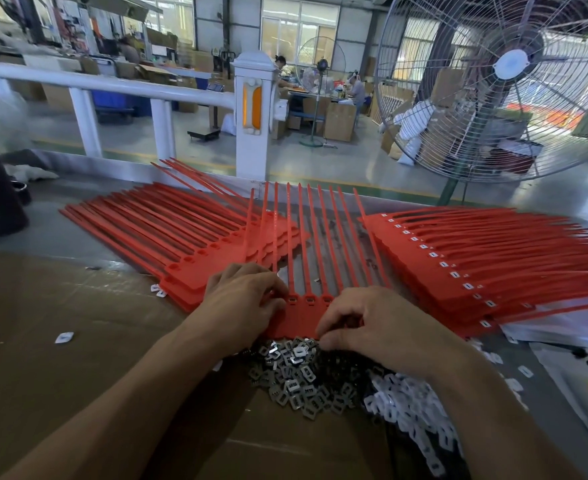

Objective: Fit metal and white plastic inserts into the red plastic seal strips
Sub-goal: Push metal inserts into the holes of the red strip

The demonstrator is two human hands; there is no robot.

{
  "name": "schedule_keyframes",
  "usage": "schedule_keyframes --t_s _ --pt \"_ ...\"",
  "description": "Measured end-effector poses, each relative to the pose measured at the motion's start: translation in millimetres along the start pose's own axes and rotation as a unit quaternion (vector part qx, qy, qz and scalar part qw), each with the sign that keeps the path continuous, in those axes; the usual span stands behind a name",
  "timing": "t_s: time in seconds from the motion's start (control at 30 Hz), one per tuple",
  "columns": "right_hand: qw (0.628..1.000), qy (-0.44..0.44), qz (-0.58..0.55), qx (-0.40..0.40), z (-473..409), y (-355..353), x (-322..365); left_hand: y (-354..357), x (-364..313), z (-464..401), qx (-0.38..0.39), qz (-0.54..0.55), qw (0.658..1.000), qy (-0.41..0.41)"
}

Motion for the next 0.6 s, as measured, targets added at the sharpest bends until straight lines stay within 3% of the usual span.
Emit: schedule_keyframes --t_s 0.23,0.6 --pt "0.999 0.017 0.036 0.036 -3.8 8.4 1.2 -0.1 -0.4 0.8 -0.002 -0.003 1.000 -0.001" --pt "0.999 0.020 0.009 0.032 0.3 3.8 1.3 -0.9 -2.5 1.4 -0.005 -0.003 1.000 0.001"
Point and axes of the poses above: each hand's wrist, its own z-axis away from the middle knuckle, its own y-axis out of the palm, x = y × z, the point moved 3 cm from there along -z, towards the middle knuckle, and after that the axes turned 10 degrees about x, right-handed, at the moved point
